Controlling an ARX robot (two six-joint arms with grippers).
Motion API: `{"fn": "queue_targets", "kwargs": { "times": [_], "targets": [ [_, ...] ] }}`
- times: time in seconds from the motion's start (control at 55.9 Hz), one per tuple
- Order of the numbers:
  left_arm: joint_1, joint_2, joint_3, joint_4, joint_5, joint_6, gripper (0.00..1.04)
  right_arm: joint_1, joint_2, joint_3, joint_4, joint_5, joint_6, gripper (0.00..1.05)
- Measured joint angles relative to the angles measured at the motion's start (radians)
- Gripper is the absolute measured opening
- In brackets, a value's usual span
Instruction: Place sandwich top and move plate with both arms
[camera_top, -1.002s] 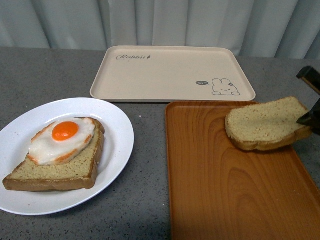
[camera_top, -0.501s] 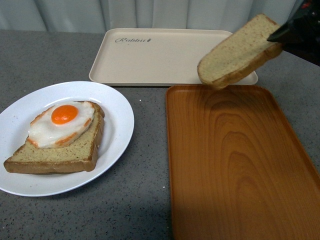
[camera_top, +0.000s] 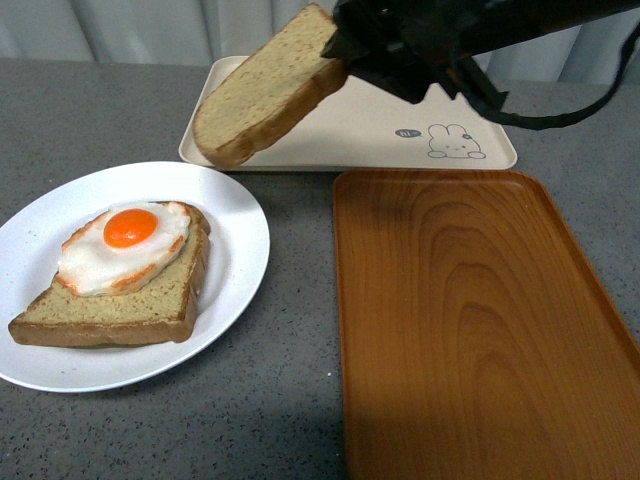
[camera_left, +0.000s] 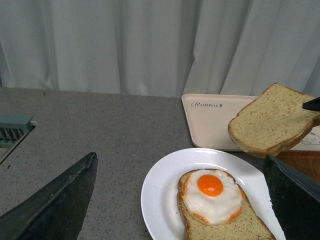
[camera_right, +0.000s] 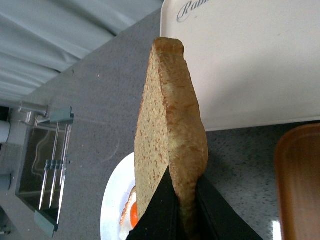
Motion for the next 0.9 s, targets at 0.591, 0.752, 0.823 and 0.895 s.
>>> {"fn": "queue_targets", "kwargs": {
  "times": [0.591,0.752,0.823,0.895],
  "targets": [
    [0.0,0.0,0.0,0.0,0.0,0.0,0.98,0.182,0.063,0.026,0.021,-0.019,0.006,0.04],
    [0.0,0.0,0.0,0.0,0.0,0.0,0.98,0.202,0.063,0.007,0.026,-0.021,0.006,0.04],
    [0.0,0.0,0.0,0.0,0.0,0.0,0.98,0.204,0.064,0.003,0.027,-0.017,0.006,0.04],
    [0.0,0.0,0.0,0.0,0.0,0.0,0.98,0.204,0.065,-0.002,0.031,-0.014,0.006,0.04]
  ]
}}
